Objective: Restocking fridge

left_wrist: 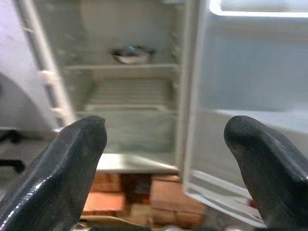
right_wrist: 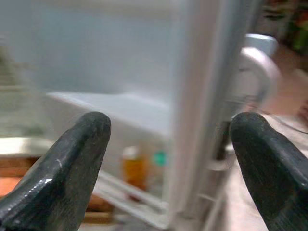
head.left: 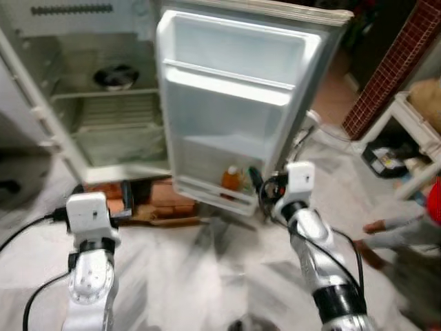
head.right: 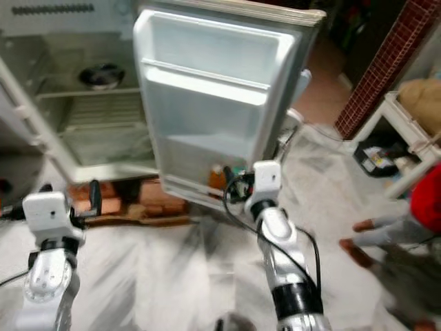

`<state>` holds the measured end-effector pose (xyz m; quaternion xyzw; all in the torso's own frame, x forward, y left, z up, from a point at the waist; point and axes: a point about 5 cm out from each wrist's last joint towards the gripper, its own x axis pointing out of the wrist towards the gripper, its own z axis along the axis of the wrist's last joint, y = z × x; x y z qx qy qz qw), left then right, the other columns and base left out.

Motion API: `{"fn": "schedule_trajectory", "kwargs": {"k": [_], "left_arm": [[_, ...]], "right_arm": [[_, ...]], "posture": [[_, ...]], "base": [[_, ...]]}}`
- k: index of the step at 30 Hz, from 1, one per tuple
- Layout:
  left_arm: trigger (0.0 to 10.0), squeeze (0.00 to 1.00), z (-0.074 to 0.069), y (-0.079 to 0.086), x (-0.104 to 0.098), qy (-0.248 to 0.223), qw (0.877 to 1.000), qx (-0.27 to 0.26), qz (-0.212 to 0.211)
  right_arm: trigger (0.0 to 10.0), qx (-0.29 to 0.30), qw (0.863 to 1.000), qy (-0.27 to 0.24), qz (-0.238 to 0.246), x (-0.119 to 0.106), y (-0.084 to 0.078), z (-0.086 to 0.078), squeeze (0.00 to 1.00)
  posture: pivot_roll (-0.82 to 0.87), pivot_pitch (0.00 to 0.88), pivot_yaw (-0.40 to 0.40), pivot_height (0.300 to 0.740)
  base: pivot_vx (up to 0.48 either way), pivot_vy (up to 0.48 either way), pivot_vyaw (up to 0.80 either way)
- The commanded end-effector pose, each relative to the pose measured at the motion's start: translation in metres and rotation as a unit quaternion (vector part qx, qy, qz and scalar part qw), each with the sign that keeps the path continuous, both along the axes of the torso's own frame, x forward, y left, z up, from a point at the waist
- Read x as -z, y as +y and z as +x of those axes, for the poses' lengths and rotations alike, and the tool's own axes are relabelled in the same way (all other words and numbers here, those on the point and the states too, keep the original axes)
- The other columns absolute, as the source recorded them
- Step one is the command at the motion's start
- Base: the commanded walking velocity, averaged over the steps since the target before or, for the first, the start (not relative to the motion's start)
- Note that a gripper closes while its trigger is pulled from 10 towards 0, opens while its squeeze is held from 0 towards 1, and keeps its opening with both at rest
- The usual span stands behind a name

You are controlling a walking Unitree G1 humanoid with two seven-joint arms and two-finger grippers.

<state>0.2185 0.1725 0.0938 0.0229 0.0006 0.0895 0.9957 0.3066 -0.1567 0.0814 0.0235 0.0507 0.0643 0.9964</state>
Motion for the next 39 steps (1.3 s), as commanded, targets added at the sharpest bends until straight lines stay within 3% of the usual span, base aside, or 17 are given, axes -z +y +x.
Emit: {"fn": "schedule_trajectory", "kwargs": {"k": [1, 15, 20, 21, 22, 23, 25, 30, 39], "left_arm": [[10.0, 0.00, -0.001, 0.008, -0.003, -0.007, 1.000, -0.012, 0.015], [10.0, 0.00, 0.002, 0.004, -0.003, -0.006, 1.000, -0.006, 0.008], [10.0, 0.00, -0.002, 0.003, 0.000, -0.001, 1.000, -0.005, 0.006], [10.0, 0.00, -0.004, 0.004, 0.000, 0.002, 1.000, -0.006, 0.008], [10.0, 0.00, -0.004, 0.004, 0.001, 0.003, 1.000, -0.006, 0.008], [10.0, 0.00, -0.004, 0.004, 0.001, 0.003, 1.000, -0.007, 0.007], [10.0, 0.00, -0.005, 0.004, 0.001, 0.004, 1.000, -0.007, 0.008], [10.0, 0.00, -0.003, 0.002, 0.002, 0.004, 1.000, -0.001, 0.011], [10.0, 0.00, -0.002, 0.003, 0.002, 0.004, 1.000, 0.001, 0.014]], "right_arm": [[10.0, -0.017, 1.000, -0.022, 0.009, -0.011, 0.013, 0.007, 0.00], [10.0, -0.028, 0.999, -0.037, 0.001, -0.013, 0.013, 0.011, 0.00], [10.0, -0.038, 0.999, -0.032, 0.002, -0.008, 0.010, 0.005, 0.00], [10.0, -0.068, 0.997, -0.031, 0.017, -0.008, 0.012, 0.001, 0.00], [10.0, -0.098, 0.994, -0.025, 0.026, -0.006, 0.015, -0.003, 0.00], [10.0, -0.165, 0.985, -0.002, 0.046, -0.001, 0.022, -0.012, 0.00], [10.0, -0.221, 0.973, 0.025, 0.054, 0.005, 0.026, -0.022, 0.00], [10.0, -0.326, 0.942, 0.080, 0.010, 0.022, 0.022, -0.042, 0.00], [10.0, -0.341, 0.930, 0.120, -0.064, 0.034, 0.013, -0.041, 0.00]], "posture": [[0.06, 0.068, -0.061, 0.740], [0.05, 0.085, -0.051, 0.740], [0.06, 0.090, -0.055, 0.740], [0.06, 0.090, -0.056, 0.740], [0.06, 0.090, -0.056, 0.740], [0.05, 0.092, -0.055, 0.740], [0.05, 0.092, -0.055, 0.740], [0.05, 0.092, -0.055, 0.740], [0.06, 0.087, -0.053, 0.740]], "base": [[0.446, 0.000, 0.00], [0.261, -0.038, 0.00], [0.000, 0.000, 0.00], [0.000, 0.000, 0.00], [0.000, 0.000, 0.00], [0.000, 0.000, 0.00], [0.000, 0.000, 0.00], [0.000, 0.000, 0.00], [0.000, -0.258, 0.00]]}}
